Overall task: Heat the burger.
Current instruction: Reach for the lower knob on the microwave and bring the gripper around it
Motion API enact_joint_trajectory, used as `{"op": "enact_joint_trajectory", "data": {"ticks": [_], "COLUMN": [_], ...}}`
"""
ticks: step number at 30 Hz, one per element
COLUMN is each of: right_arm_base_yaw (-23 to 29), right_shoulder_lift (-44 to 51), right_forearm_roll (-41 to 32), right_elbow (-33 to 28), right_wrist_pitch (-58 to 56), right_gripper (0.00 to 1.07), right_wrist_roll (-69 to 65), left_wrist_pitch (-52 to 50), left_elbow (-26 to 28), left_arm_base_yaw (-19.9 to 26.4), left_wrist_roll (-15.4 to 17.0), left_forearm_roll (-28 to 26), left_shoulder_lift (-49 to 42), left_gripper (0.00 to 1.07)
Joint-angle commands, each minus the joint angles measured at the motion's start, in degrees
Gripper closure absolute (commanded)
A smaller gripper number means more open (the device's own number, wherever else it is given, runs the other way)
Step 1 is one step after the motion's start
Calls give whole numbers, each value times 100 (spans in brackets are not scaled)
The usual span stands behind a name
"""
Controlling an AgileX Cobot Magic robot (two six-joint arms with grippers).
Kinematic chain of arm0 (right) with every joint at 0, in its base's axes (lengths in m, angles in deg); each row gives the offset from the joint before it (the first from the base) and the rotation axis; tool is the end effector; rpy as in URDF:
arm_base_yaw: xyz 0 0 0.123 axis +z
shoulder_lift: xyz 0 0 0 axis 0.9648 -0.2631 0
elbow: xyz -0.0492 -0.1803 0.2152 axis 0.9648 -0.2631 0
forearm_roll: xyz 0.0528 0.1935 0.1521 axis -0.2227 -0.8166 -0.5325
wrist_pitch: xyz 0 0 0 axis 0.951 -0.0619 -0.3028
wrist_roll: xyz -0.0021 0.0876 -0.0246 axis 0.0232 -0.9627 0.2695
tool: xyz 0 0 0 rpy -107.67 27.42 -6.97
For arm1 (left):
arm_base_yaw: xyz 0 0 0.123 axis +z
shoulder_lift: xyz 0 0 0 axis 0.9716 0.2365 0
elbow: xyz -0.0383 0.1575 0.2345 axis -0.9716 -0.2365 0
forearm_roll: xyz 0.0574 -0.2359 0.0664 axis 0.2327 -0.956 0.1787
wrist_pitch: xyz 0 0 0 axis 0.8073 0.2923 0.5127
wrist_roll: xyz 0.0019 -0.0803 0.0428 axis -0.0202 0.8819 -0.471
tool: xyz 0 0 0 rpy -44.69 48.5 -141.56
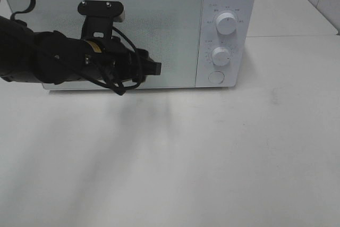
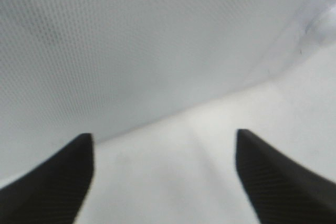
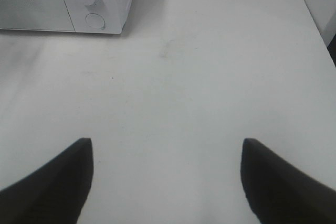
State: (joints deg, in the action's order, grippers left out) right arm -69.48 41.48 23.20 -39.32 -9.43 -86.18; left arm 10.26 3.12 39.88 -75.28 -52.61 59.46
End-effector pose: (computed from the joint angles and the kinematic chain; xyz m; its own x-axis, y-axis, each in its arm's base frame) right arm -0.0055 -0.0036 0.2808 -0.4321 0.0528 -0.9003 -0.0215 0.9974 0.0688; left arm 0.3119 -0.2225 0.1633 -0.5814 0.1504 -0.7996 0.4278 0.8925 -0.1432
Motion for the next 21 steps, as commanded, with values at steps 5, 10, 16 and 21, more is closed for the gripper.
{"op": "enact_joint_trajectory", "data": {"ticks": [5, 10, 16, 21], "right_arm_base_yaw": [-40, -40, -40, -40], "right_shoulder_lift": [143, 143, 143, 143], "right_forearm_roll": [-6, -6, -6, -6], "right_elbow": [-6, -6, -6, -6], "right_wrist_pitch": [46, 46, 46, 46], "right_gripper": [32, 32, 32, 32], "right_wrist_roll": [69, 69, 69, 69], "left_wrist_pitch": [2595, 3644, 5191, 5741], "left_elbow": [-17, -17, -17, -17], "left_arm_base_yaw": [-6, -6, -6, 281], "left_wrist_roll": [0, 34, 57, 126], "left_forearm_roll": [298, 327, 831, 905], "left_shoulder_lift": [-819, -1220, -1896, -2143], "left_gripper": [6, 6, 6, 6]}}
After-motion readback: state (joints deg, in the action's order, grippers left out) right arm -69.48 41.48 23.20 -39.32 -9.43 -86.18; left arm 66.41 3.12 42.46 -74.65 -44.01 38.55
